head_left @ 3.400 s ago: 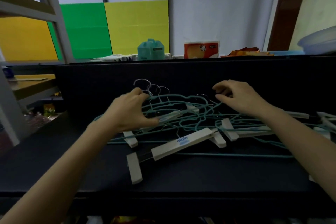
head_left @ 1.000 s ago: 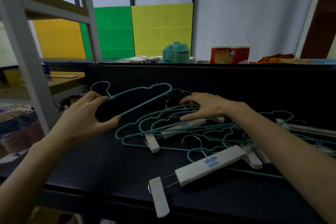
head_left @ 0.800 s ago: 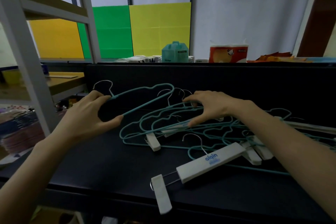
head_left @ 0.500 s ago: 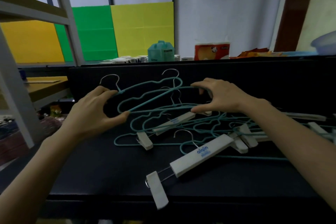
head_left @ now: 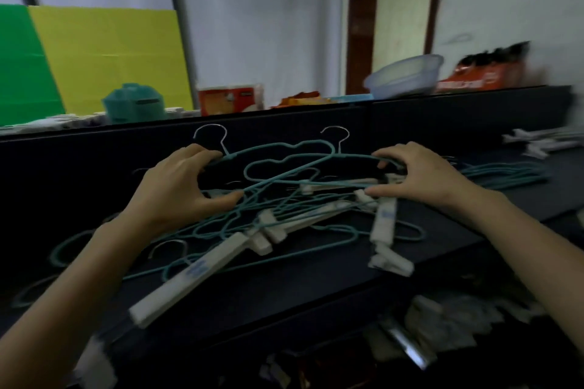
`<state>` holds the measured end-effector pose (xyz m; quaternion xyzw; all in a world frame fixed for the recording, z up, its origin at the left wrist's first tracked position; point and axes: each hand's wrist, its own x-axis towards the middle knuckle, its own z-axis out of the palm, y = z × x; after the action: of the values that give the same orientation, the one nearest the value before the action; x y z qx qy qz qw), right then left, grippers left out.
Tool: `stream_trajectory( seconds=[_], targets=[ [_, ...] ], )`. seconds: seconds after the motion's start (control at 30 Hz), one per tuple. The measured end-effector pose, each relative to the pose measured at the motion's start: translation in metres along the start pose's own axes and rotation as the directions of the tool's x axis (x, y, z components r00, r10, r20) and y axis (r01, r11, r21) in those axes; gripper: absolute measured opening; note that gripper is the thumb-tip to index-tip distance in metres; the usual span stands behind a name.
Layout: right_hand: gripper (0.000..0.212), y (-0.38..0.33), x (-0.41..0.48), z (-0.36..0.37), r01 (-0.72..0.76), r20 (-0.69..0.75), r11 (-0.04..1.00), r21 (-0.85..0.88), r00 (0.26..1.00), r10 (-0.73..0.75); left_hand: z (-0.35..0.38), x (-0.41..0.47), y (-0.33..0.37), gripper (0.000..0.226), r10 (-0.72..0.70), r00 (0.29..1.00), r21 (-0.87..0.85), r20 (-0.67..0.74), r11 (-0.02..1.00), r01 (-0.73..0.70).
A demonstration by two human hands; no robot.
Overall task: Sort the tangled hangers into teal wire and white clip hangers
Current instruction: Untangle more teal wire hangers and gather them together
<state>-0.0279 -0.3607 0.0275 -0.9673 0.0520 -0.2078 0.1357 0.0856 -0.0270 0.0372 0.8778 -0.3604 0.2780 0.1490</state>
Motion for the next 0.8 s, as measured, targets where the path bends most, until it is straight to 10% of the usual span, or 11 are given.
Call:
stream_trajectory(
  seconds=[0.8],
  targets=[
    [0.094,0.316,-0.193,-0.136,-0.42,-0.102,0.9,-0.12,0.906,0.41,0.157,0.119,0.337,0.095,0.311,0.946,-0.19,0.092,0.938,-0.29]
  ],
)
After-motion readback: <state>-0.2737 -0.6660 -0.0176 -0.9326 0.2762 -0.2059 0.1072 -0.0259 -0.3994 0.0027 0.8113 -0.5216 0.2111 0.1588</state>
